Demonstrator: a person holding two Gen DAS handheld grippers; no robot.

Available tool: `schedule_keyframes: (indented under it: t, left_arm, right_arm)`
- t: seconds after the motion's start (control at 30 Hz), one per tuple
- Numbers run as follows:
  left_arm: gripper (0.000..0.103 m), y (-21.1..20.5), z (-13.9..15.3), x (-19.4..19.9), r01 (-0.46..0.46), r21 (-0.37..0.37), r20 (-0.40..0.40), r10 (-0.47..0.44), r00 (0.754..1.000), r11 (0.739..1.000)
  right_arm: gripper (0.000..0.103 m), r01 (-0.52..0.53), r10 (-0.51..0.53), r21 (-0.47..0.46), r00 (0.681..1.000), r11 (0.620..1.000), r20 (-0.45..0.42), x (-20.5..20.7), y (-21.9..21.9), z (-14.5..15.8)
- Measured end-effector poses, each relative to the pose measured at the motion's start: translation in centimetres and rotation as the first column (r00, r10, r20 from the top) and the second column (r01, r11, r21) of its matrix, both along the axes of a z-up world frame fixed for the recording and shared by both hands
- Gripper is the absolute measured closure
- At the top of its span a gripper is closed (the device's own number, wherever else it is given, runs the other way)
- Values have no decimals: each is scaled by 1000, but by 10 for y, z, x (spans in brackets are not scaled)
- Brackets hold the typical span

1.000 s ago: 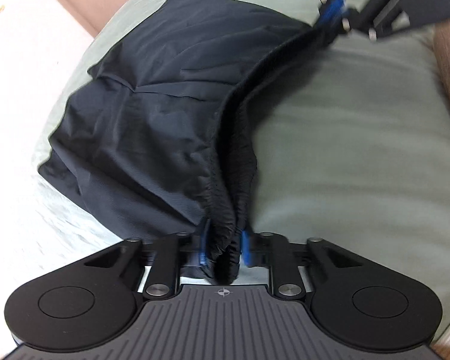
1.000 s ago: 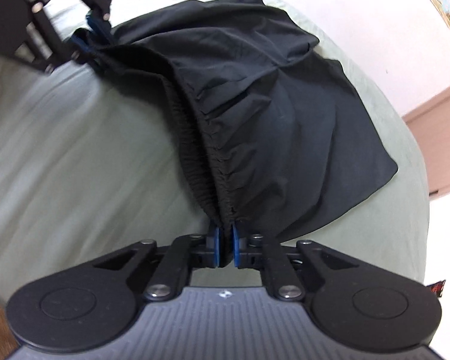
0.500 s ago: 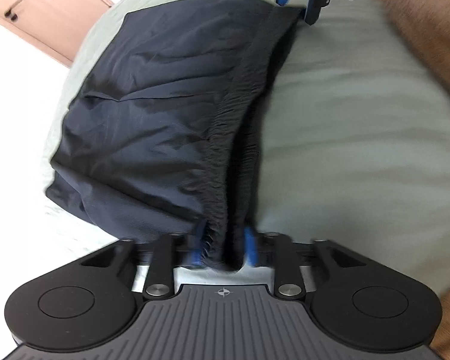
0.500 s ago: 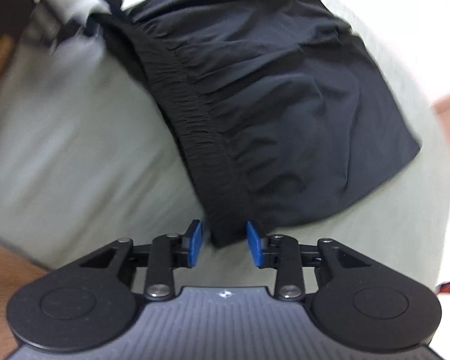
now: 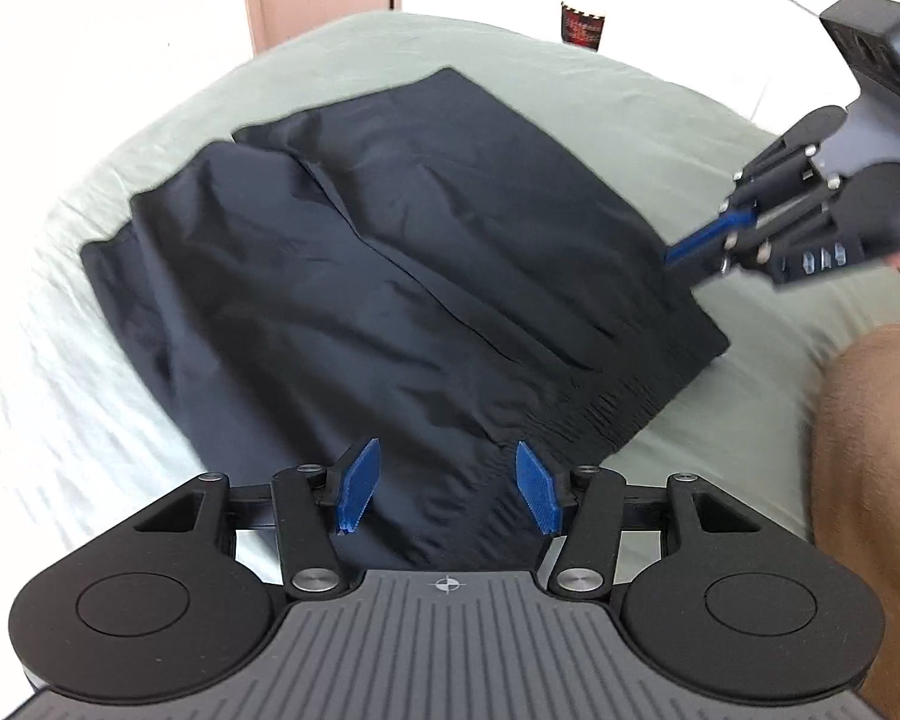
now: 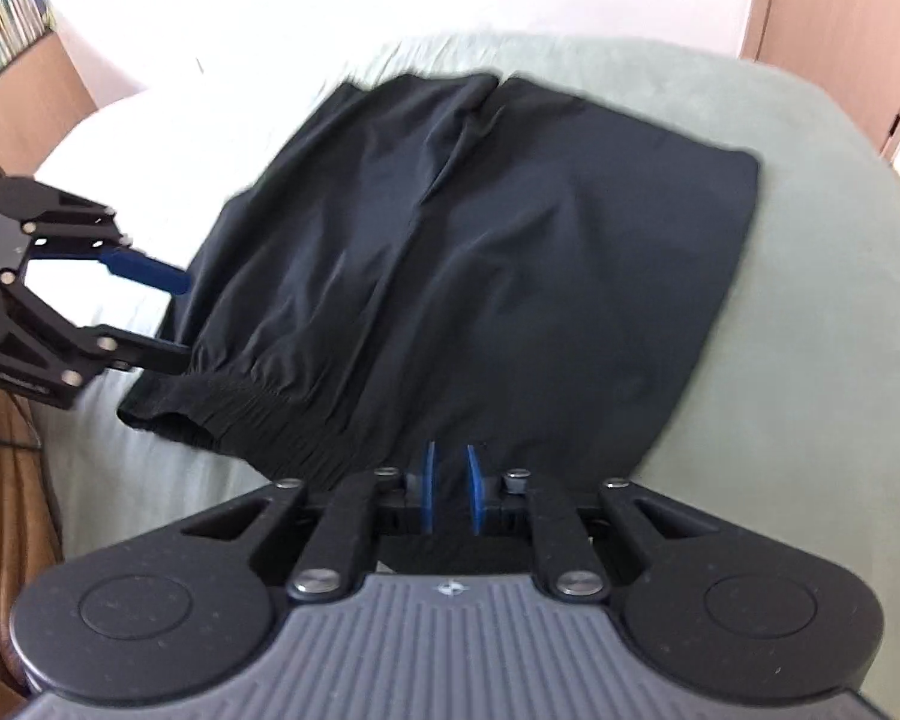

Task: Fold clothes

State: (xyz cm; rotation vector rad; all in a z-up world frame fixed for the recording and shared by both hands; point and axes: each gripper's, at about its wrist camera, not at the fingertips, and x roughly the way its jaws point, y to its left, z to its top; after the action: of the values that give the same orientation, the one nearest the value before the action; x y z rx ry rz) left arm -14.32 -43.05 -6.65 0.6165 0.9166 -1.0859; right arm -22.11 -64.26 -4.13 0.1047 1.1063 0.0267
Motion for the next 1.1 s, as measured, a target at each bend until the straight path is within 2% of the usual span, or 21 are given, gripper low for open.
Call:
schedule_keyframes:
  t: [0.03,0.13,0.17,0.27,0.37,0.43,0.47,0.53,0.57,0.6,0.67,0.7,0.8,0.87,0.93,1.0,1.1]
  left_arm:
    - [54,-3,-8,-2,11,16,-2,-11,1000,1000]
    - [54,-7,-31,-12,37,68,-3,-37,999,997]
    - [54,-5,-35,-18,43,65,6,-43,999,997]
    - [53,4,-39,-31,79,55,36,-81,996,995]
    - [53,14,-31,-26,77,22,10,-77,997,997]
    - [53,27,-18,-11,16,-46,-42,-18,999,999]
    - [52,33,-9,-3,-22,-82,-64,16,998,996]
    - [50,45,3,13,-93,-142,-97,79,992,985]
    - [48,53,11,27,-152,-177,-118,132,984,972]
    - [46,61,17,41,-206,-201,-135,181,974,958]
    - [44,74,25,71,-306,-229,-163,273,948,924]
    - [44,80,28,88,-356,-233,-170,323,931,905]
    - [44,84,30,129,-424,-214,-125,406,905,880]
    - [44,80,27,152,-439,-201,-78,433,898,876]
    - [44,71,24,170,-429,-191,-37,431,902,883]
    - [45,61,21,187,-417,-180,3,424,906,891]
    - [45,46,15,212,-430,-156,19,438,899,889]
  right_arm:
    - [90,11,-11,-12,999,1000,-39,3,2,-11]
    - [90,65,-67,-29,994,997,-81,1,-9,-27]
    - [90,96,-97,-18,992,995,-80,-2,-16,-27]
    - [90,155,-160,-63,982,986,-100,-11,-31,-29]
    - [89,188,-190,-35,979,982,-80,-22,-40,-23]
    - [86,239,-239,8,971,971,-8,-31,-44,-4]
    - [80,270,-271,45,962,962,29,-35,-46,4]
    - [60,327,-337,108,937,939,94,-41,-46,14]
    - [42,353,-371,141,921,925,124,-44,-46,19]
    - [34,378,-404,175,903,909,147,-45,-44,22]
    - [33,423,-471,247,862,872,188,-46,-40,27]
    - [28,436,-497,281,843,855,206,-45,-35,27]
    - [23,466,-546,326,807,823,226,-37,-23,22]
    - [23,481,-571,356,791,801,218,-30,-19,16]
    - [23,481,-585,396,786,782,199,-25,-15,10]
    - [23,474,-583,411,788,778,195,-22,-12,7]
    - [23,453,-571,429,795,782,202,-18,-9,4]
